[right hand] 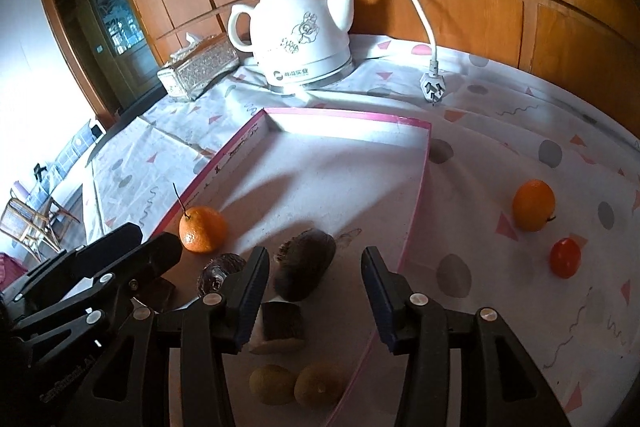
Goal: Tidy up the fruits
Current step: 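Lower the dark root into the tray and open the right tool, then move the right tool to the red tomato and grasp it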
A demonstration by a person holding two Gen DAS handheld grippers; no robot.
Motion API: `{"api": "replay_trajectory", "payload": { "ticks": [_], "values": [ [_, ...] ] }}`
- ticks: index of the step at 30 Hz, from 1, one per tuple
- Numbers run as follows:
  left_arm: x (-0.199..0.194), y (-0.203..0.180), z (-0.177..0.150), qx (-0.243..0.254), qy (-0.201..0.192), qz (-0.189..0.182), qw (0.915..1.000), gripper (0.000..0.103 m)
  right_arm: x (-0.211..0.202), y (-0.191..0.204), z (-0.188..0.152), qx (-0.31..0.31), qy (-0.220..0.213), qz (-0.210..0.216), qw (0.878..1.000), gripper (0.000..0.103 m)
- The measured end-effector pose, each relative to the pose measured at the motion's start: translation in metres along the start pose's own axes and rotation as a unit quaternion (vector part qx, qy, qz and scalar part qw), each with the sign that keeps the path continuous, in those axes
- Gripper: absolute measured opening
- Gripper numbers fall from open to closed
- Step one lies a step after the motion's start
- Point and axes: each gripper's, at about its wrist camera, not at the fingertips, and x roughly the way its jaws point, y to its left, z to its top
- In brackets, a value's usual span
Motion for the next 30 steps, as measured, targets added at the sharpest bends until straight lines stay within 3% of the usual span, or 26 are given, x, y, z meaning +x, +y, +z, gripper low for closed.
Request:
{"api": "replay_trajectory", "payload": {
  "ticks": [9,30],
  "values": [
    [-0.01,-0.012,-0.002,0.01,-0.008,-0.006,0.9999,0.048,-0.027,-0.015,-0.006,0.032,-0.031,0.003,0.999,0.049],
    [-0.012,-0.079,-0.018,0.092,0.006,-0.049,0.9945,0.048,-0.057,-0.095,-0.04,0.112,-0.045,-0.076,0.99,0.049]
  ]
}}
